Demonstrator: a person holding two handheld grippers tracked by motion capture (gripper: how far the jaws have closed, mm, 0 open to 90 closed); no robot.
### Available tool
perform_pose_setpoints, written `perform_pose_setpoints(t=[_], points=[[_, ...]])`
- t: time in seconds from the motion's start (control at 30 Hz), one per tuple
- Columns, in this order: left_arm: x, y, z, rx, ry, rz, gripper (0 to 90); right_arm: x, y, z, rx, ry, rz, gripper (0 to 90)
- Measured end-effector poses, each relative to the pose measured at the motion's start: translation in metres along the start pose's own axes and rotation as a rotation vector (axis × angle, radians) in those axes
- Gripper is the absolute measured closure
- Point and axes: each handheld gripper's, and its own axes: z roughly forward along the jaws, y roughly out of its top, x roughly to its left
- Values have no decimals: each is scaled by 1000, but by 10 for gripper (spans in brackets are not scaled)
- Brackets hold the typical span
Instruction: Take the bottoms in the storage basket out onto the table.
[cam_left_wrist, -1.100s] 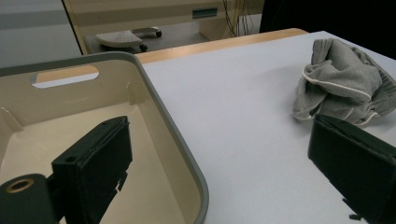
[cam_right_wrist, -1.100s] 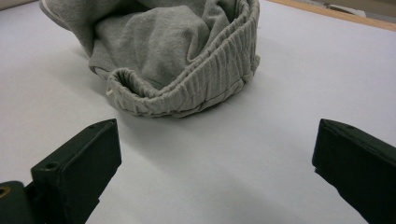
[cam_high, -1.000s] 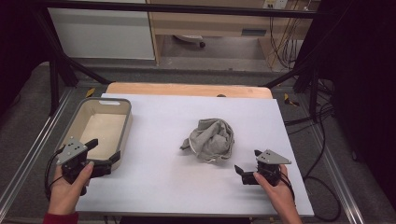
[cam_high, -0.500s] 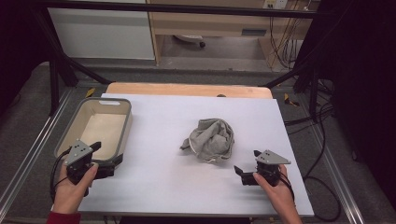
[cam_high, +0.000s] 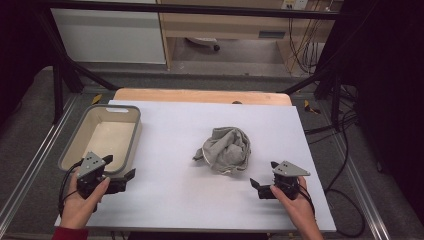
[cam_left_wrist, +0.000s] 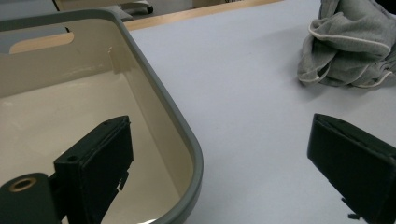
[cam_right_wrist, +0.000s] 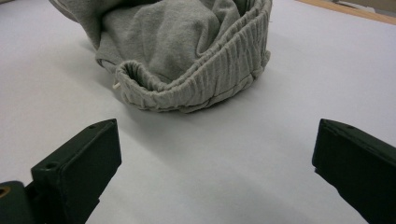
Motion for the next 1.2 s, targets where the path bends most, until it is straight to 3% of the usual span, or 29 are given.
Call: perform_pose_setpoints(t=[0.23,0.57,0.8,0.97,1.2], points=[[-2,-6,9,59,23,53,68,1,0,0,5,4,0,17],[4,-11,12,79,27,40,69,2,-1,2,16,11,-8,17],[6,-12,11,66,18,23,71,3,-1,3,23,16,-11,17],[5,-13,12,71,14,28,71,3,-1,3,25,18,-15,17],[2,-15,16,96,10,65,71,3,-1,4,32,21,-20,18]])
